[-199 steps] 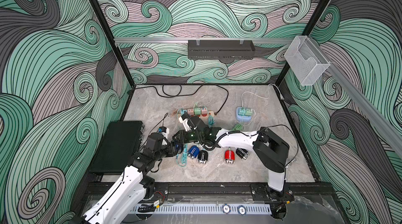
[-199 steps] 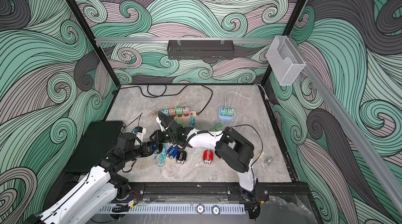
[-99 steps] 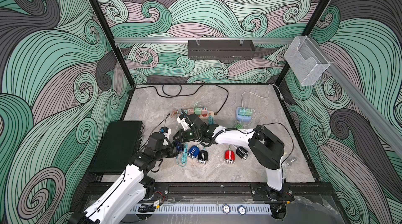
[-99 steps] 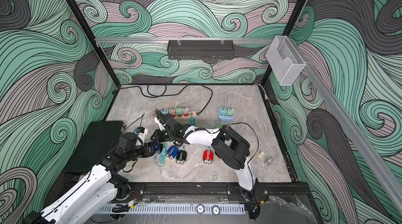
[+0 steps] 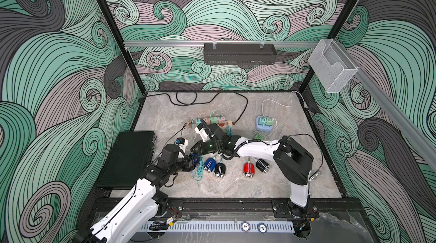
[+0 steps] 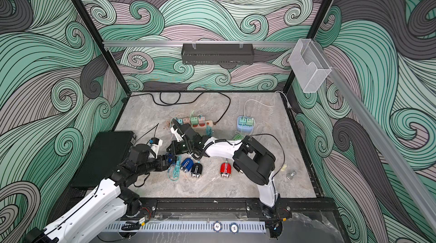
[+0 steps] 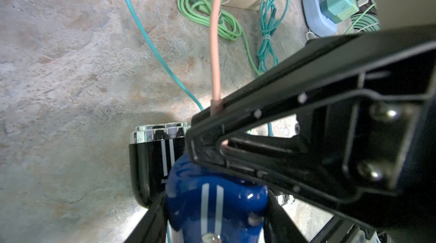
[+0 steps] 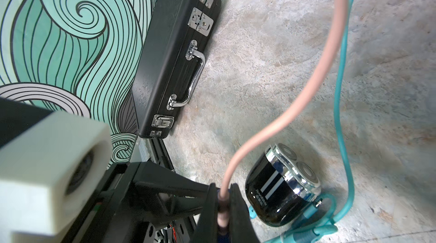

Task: Unplug the electric shaver
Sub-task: Remove the charging cable from the electric shaver.

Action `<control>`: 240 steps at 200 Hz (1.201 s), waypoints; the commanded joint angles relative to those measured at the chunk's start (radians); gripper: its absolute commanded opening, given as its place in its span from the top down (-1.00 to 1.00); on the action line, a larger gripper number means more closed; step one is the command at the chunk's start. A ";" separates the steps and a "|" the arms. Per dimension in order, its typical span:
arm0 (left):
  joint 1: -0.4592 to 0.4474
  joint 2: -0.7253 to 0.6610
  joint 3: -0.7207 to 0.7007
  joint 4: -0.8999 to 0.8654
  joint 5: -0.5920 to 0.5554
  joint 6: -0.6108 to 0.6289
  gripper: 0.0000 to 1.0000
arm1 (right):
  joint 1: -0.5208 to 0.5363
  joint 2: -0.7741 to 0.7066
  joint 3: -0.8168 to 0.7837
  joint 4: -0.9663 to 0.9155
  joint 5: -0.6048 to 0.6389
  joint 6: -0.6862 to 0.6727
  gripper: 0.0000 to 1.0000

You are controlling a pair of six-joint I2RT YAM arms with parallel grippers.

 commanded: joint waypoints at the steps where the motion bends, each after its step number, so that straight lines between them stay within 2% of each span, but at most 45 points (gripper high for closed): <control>1: -0.006 -0.011 -0.001 0.045 0.011 -0.025 -0.31 | -0.021 -0.041 -0.015 0.057 -0.045 0.005 1.00; 18: -0.007 -0.024 -0.004 0.050 -0.014 -0.047 -0.51 | -0.027 -0.046 -0.028 0.091 -0.072 0.026 1.00; 31: -0.006 -0.034 -0.018 0.071 -0.021 -0.055 -0.57 | -0.031 -0.050 -0.035 0.107 -0.086 0.036 1.00; 67: -0.006 -0.047 -0.041 0.113 -0.007 -0.038 -0.57 | -0.032 -0.056 -0.048 0.139 -0.119 0.044 1.00; 116: -0.006 0.015 -0.035 0.135 -0.004 -0.025 -0.58 | -0.037 -0.054 -0.071 0.231 -0.177 0.082 1.00; 127: -0.006 0.025 -0.026 0.136 0.002 -0.025 -0.48 | -0.038 -0.056 -0.073 0.222 -0.177 0.075 1.00; 155: -0.006 0.044 -0.009 0.107 0.019 -0.024 -0.03 | -0.039 -0.074 -0.090 0.194 -0.139 0.051 1.00; 179: -0.006 0.051 0.009 0.071 0.045 -0.006 0.24 | -0.041 -0.096 -0.096 0.149 -0.081 0.034 1.00; 201: -0.007 0.048 0.013 0.030 0.046 -0.010 0.30 | -0.057 -0.115 -0.118 0.185 -0.050 0.065 1.00; 227: -0.008 0.022 -0.021 0.025 0.045 -0.026 0.31 | -0.101 -0.121 -0.136 0.297 -0.118 0.172 1.00; 240: -0.007 0.006 -0.032 0.019 0.040 -0.029 0.32 | -0.110 -0.129 -0.126 0.273 -0.121 0.174 1.00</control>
